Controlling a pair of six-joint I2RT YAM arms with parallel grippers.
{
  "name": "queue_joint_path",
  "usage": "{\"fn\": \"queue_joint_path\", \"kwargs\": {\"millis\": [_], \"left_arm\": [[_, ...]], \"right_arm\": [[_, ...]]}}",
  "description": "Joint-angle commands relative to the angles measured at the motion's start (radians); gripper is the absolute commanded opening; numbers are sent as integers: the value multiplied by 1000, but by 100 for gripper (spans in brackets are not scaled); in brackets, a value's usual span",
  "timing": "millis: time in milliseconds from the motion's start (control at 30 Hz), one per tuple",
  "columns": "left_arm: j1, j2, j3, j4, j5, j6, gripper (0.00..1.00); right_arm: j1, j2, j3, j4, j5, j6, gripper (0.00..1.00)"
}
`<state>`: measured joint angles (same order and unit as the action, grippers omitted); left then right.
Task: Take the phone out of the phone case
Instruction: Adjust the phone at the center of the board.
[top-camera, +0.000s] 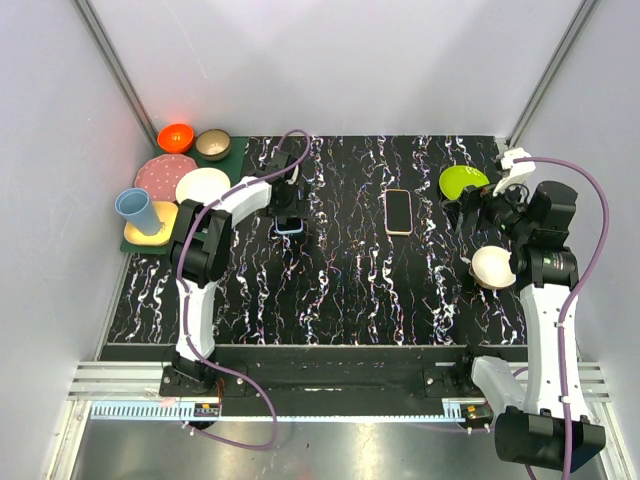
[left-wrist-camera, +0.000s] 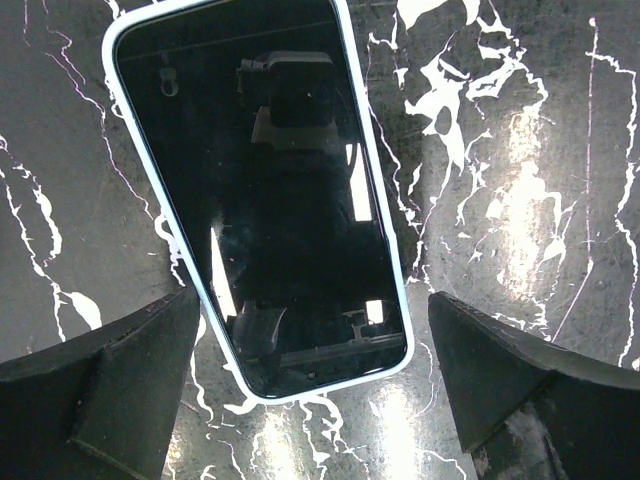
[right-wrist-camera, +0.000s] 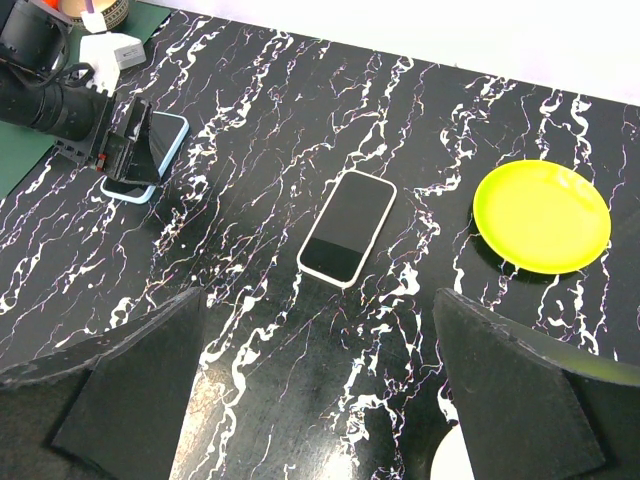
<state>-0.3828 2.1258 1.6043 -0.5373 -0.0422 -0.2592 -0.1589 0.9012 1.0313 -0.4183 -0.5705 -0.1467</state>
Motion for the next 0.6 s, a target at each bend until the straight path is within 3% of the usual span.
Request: {"fn": "queue_joint_path", "kwargs": {"millis": [0,467,567], "left_arm": [[-5,16,49,-7,-24,-15,99],[-5,40,66,-35,-50,44,99],[-5,34,65,-35,-54,63,89]], "right_arm": [[9,-16,1,1,-26,-11,100],[9,-13,-2,0,-28,-11,100],[9,-13,-2,1,-29,-10,100]]}}
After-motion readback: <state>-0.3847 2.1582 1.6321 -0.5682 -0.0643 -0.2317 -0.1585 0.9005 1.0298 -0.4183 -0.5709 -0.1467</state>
